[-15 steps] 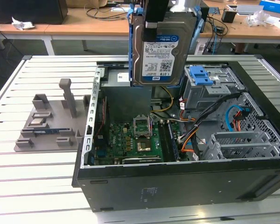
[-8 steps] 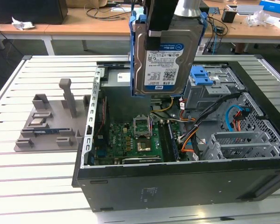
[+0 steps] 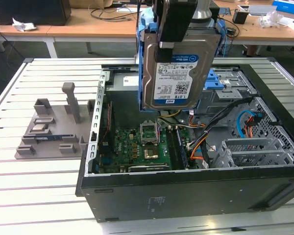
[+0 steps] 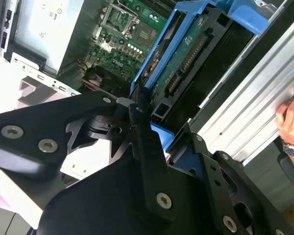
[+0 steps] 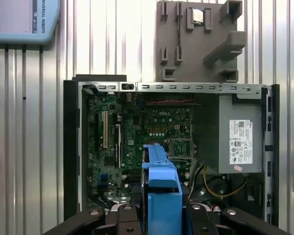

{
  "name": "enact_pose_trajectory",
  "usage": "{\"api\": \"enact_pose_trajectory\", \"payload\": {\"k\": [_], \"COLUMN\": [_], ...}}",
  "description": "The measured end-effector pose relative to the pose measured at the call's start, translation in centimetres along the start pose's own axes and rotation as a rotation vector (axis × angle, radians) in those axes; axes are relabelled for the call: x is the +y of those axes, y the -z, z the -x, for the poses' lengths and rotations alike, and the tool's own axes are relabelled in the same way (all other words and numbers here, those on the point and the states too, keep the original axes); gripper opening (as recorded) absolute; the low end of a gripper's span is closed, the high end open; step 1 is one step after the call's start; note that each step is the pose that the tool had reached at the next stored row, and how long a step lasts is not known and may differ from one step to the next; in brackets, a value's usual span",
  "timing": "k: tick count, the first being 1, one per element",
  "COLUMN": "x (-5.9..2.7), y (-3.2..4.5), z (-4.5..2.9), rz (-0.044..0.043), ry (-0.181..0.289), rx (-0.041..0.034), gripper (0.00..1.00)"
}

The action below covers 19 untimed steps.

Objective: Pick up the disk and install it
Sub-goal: 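Pick up the disk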

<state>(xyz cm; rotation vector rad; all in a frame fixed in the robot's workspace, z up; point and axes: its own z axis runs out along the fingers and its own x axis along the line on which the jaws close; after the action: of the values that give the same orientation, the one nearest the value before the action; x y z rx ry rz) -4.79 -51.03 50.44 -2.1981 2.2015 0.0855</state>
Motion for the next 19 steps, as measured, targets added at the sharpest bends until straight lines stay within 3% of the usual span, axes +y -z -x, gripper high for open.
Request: {"api": "enact_pose_trajectory", "payload": {"k": [14,15,19], "x": [-0.25,-0.34,-1.45], "y": [0.13,0.14,0.16], "z": [-2.73,-3.13,-3.3], "rz": [0.0,0.0001,0.0005], "ry": [0.0,0.0,0.0], "rx": [0.0,0.0001,0.0001], "gripper": [0.36,0.36,0.36]}}
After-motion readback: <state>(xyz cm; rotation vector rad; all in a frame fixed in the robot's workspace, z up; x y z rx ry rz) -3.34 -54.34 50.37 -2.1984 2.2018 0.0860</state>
